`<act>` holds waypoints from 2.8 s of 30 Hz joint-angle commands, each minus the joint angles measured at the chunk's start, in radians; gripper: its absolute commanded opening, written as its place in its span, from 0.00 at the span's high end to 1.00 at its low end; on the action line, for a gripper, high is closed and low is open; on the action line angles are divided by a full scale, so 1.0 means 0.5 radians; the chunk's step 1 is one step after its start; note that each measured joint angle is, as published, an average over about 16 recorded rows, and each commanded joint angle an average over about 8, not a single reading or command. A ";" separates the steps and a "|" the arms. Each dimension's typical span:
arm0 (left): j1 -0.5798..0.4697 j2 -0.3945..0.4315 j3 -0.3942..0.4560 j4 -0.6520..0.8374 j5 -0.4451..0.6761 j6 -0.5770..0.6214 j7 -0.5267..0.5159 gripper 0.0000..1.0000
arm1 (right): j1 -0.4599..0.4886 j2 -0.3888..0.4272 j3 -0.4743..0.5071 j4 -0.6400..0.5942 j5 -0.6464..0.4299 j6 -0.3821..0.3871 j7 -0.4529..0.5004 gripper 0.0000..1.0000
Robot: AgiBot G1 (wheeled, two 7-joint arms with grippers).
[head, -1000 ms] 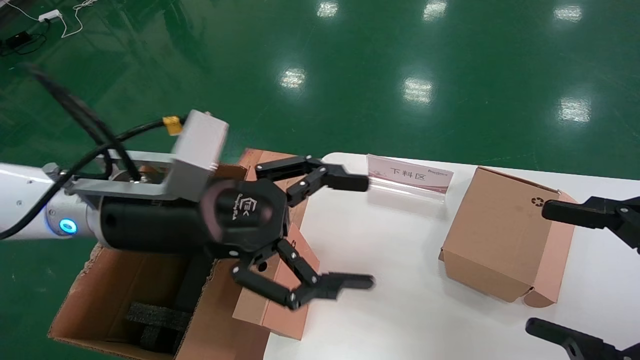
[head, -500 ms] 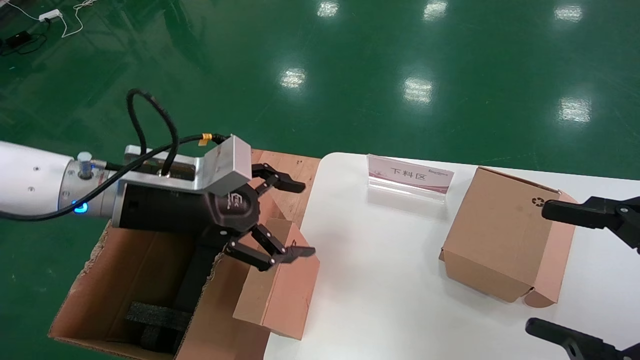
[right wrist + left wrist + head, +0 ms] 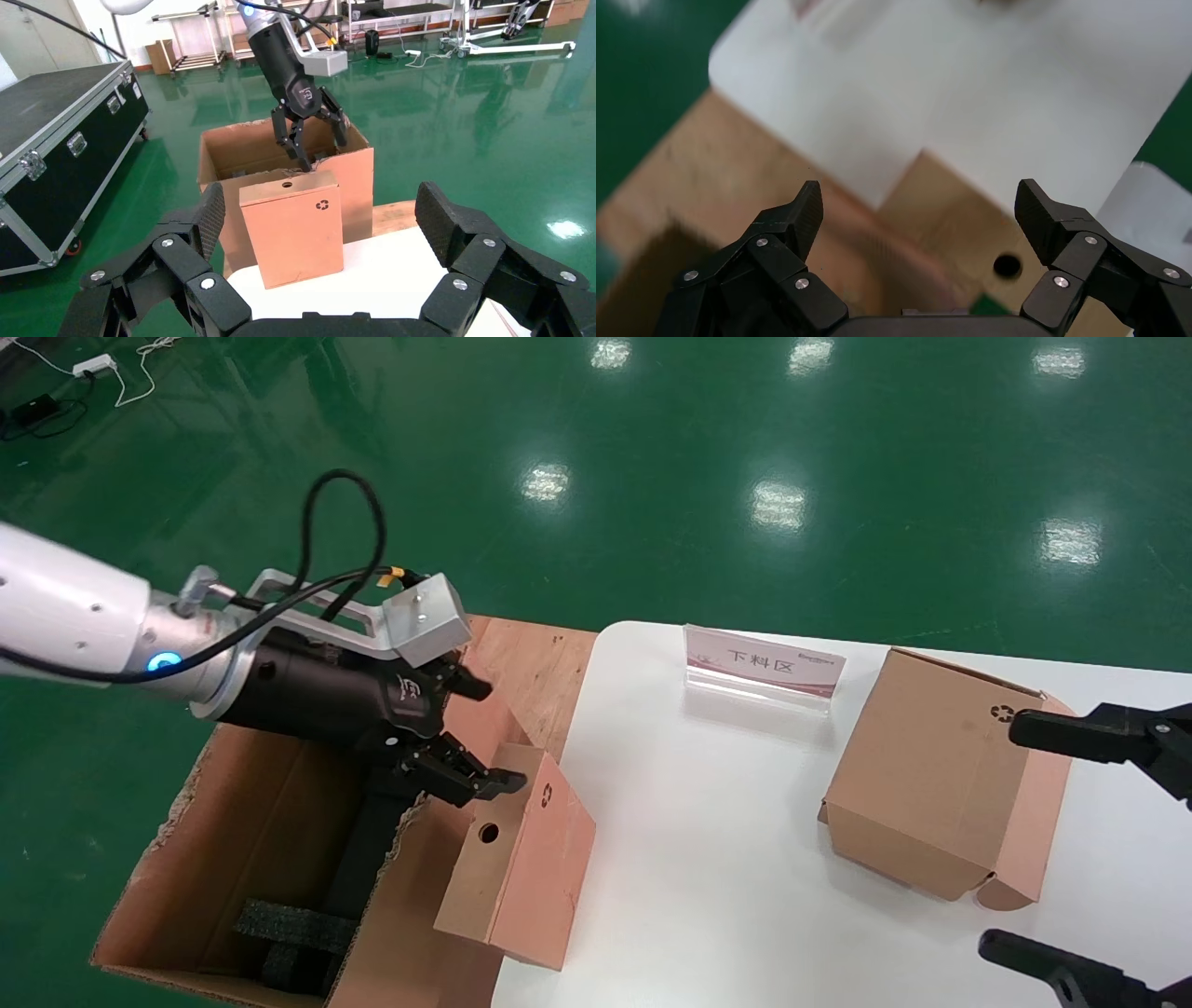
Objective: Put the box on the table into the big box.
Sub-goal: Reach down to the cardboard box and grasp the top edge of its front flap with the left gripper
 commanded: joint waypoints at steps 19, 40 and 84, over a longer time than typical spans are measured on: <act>-0.605 0.207 0.488 -0.046 0.124 0.331 -0.945 0.00 | 0.000 0.000 0.000 0.000 0.000 0.000 0.000 0.00; -0.809 0.401 1.060 0.222 -0.139 0.354 -1.183 0.00 | 0.000 0.000 0.000 0.000 0.000 0.000 0.000 0.00; -0.787 0.720 1.534 0.447 -0.045 0.196 -1.370 0.13 | 0.000 0.000 0.000 0.000 0.000 0.000 0.000 0.00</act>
